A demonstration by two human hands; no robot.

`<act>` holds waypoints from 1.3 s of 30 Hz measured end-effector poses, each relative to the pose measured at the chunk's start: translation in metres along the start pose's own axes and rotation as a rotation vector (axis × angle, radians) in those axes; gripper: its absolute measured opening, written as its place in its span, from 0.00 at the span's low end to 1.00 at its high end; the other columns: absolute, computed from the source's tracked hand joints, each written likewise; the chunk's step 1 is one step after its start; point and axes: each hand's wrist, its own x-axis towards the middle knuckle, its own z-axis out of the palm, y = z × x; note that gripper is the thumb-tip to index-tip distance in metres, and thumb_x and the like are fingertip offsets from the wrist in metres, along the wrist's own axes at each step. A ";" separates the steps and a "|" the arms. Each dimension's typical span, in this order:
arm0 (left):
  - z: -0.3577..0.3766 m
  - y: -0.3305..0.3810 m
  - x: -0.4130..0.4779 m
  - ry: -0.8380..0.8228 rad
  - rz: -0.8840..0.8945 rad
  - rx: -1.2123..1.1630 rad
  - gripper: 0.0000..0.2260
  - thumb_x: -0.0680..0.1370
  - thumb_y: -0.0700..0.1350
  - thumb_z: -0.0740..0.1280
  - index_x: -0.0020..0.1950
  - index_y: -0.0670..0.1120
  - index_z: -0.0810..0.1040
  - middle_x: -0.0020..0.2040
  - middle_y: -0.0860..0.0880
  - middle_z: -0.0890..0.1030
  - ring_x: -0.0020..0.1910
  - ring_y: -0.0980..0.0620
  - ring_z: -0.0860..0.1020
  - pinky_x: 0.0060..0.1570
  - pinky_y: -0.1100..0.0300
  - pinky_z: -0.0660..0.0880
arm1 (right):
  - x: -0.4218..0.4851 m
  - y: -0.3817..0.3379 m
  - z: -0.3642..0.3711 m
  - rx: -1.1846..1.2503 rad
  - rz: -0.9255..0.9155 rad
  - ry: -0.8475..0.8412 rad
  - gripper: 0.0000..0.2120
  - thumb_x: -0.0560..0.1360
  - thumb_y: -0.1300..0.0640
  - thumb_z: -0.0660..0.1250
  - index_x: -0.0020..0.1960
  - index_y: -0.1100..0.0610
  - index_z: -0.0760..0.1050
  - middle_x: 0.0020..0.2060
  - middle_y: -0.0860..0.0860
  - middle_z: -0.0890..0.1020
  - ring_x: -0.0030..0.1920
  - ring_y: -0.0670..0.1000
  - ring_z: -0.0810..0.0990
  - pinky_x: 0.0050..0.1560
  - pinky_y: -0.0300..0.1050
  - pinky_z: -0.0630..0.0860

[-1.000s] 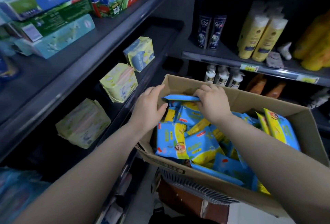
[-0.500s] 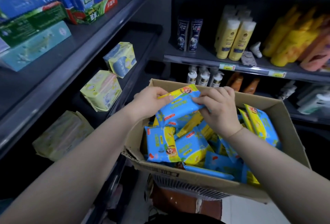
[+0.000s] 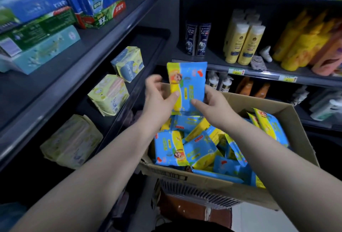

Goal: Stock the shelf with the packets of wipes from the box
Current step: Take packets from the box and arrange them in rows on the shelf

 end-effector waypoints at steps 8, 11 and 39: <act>-0.056 0.008 0.003 -0.094 0.159 0.366 0.09 0.73 0.49 0.71 0.49 0.46 0.80 0.39 0.54 0.80 0.42 0.65 0.77 0.49 0.59 0.76 | 0.007 -0.008 -0.003 -0.258 -0.019 -0.035 0.22 0.73 0.57 0.71 0.66 0.50 0.71 0.54 0.47 0.78 0.56 0.46 0.77 0.57 0.47 0.75; -0.073 -0.001 -0.006 0.152 0.178 0.329 0.09 0.74 0.50 0.68 0.50 0.47 0.78 0.44 0.52 0.81 0.46 0.54 0.80 0.49 0.56 0.76 | 0.001 0.009 0.009 -0.531 -0.060 -0.054 0.37 0.70 0.53 0.73 0.74 0.50 0.59 0.63 0.49 0.72 0.64 0.49 0.69 0.62 0.45 0.68; -0.150 -0.006 -0.109 0.664 -0.045 0.078 0.05 0.74 0.43 0.70 0.50 0.48 0.78 0.44 0.50 0.82 0.36 0.62 0.78 0.43 0.57 0.78 | 0.034 -0.064 0.028 -0.343 -0.411 -0.481 0.06 0.73 0.61 0.70 0.47 0.53 0.76 0.41 0.46 0.79 0.40 0.43 0.75 0.45 0.42 0.73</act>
